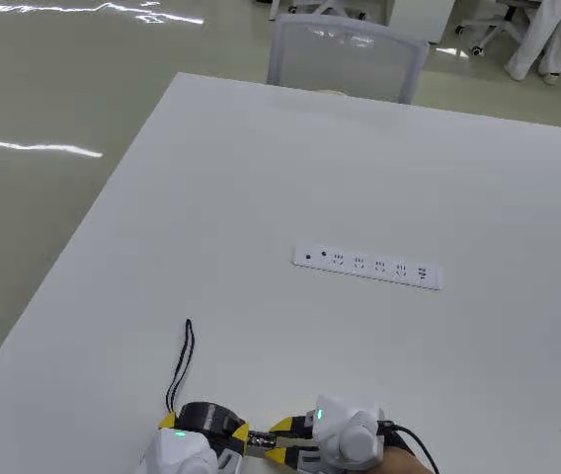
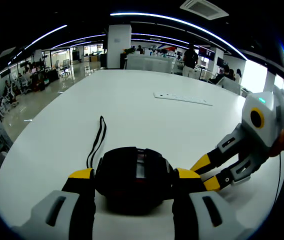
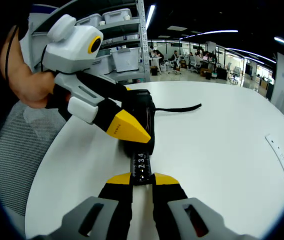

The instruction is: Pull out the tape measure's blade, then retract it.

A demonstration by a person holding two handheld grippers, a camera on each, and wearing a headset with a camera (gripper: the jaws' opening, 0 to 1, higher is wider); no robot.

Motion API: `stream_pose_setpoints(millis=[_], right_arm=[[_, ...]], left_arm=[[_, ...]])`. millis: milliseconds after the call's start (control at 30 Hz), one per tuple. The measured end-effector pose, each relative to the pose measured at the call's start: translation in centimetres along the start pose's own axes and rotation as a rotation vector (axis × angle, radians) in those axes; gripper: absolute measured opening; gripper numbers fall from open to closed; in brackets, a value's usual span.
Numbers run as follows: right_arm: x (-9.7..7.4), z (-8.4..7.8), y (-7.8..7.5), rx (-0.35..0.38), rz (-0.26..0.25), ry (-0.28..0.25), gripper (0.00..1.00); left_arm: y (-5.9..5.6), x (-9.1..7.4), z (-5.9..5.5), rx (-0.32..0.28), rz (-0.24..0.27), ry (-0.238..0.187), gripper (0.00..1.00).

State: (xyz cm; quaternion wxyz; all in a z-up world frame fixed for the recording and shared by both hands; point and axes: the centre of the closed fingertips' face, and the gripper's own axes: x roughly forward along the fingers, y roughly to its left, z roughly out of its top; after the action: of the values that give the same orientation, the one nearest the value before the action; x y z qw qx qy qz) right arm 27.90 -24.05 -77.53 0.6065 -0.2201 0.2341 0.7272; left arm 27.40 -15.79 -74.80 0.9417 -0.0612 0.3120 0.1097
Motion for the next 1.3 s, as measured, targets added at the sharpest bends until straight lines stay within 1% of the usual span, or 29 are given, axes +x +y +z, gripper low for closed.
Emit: stream_pose_setpoints(millis=[400, 533, 667, 967, 1200, 1300], right_arm=[[0.8, 0.6, 0.1, -0.004, 0.006, -0.004, 0.13], [1.1, 0.8, 0.1, -0.006, 0.007, -0.004, 0.13], [1.5, 0.9, 0.1, -0.008, 0.009, -0.004, 0.13], [2.0, 1.5, 0.3, -0.020, 0.023, -0.011, 0.14], [2.5, 1.8, 0.4, -0.047, 0.037, -0.008, 0.14], [2.5, 1.7, 0.4, -0.068, 0.046, 0.001, 0.14]], left_arm=[[0.0, -0.1, 0.0, -0.009, -0.006, 0.001, 0.59], [0.0, -0.2, 0.1, -0.012, -0.008, 0.001, 0.59], [0.0, 0.0, 0.0, -0.012, -0.010, 0.000, 0.59], [0.1, -0.1, 0.0, -0.022, -0.023, -0.002, 0.59], [0.0, -0.2, 0.1, -0.026, -0.025, -0.003, 0.59], [0.0, -0.1, 0.0, -0.018, -0.025, -0.004, 0.59]])
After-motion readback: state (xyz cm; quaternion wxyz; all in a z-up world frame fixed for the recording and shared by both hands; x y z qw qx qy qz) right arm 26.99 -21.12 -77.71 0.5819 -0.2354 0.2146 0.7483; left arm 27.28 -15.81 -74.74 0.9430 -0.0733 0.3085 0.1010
